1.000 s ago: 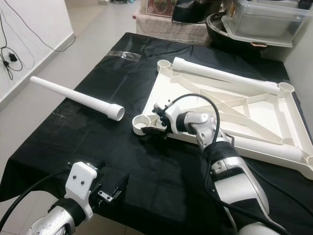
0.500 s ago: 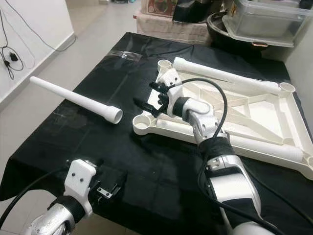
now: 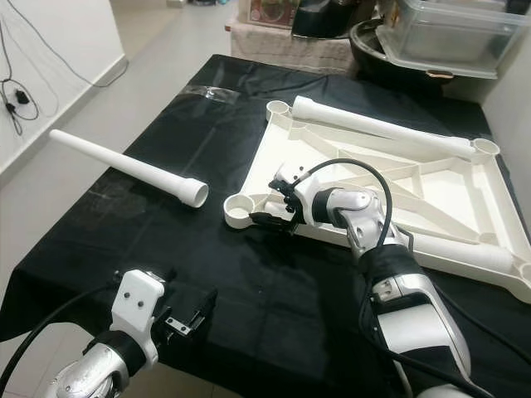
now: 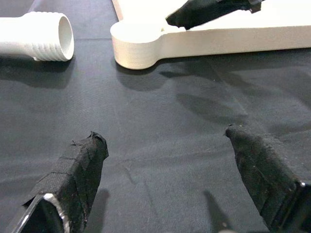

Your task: Building children table

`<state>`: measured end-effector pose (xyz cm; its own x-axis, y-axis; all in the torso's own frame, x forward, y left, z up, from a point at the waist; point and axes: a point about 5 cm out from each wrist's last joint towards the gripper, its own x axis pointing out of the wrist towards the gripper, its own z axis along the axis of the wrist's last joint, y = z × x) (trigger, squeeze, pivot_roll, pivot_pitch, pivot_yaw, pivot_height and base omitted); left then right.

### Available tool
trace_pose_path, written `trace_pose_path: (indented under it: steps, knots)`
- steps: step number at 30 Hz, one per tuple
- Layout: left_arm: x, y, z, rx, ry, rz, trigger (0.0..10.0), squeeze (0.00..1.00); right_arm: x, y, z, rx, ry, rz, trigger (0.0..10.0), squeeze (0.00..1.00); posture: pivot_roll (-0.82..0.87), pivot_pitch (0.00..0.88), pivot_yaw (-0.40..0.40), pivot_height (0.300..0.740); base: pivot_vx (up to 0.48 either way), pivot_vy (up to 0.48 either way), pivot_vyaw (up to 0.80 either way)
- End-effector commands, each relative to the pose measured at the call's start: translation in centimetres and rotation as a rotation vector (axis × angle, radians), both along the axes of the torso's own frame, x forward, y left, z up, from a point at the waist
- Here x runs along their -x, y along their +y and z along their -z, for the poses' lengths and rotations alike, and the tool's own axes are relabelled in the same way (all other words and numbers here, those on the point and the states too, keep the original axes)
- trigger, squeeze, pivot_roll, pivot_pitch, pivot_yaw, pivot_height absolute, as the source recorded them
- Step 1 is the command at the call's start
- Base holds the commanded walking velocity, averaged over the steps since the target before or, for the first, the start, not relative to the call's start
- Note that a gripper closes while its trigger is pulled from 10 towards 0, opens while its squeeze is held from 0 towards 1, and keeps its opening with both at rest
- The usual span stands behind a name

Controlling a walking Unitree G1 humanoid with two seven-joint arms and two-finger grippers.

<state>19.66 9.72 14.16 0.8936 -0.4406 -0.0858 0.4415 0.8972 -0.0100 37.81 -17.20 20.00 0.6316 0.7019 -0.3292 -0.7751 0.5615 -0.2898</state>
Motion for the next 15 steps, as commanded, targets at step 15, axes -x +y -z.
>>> trace_pose_path:
  steps: [15]
  knots:
    - [-0.2,0.3,0.5,0.005,0.003,-0.043,10.0,0.0,-0.6,1.4,-3.3,-0.468,-0.248,0.333,10.0,0.0,0.08,0.122,-0.093,0.74,0.0,0.0,0.0]
